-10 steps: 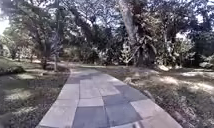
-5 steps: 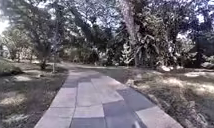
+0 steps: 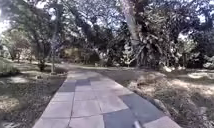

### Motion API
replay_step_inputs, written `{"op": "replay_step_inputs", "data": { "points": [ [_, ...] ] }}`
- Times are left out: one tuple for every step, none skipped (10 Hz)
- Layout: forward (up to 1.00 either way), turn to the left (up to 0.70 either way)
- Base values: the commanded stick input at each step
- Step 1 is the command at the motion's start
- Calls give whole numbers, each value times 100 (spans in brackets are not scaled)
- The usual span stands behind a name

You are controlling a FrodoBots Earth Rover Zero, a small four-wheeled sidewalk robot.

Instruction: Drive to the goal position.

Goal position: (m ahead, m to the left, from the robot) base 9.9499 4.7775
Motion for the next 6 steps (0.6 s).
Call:
{"op": "replay_step_inputs", "data": {
  "points": [
    [50,0],
    [50,0],
    [50,0],
    [50,0],
    [50,0],
    [50,0]
  ]
}}
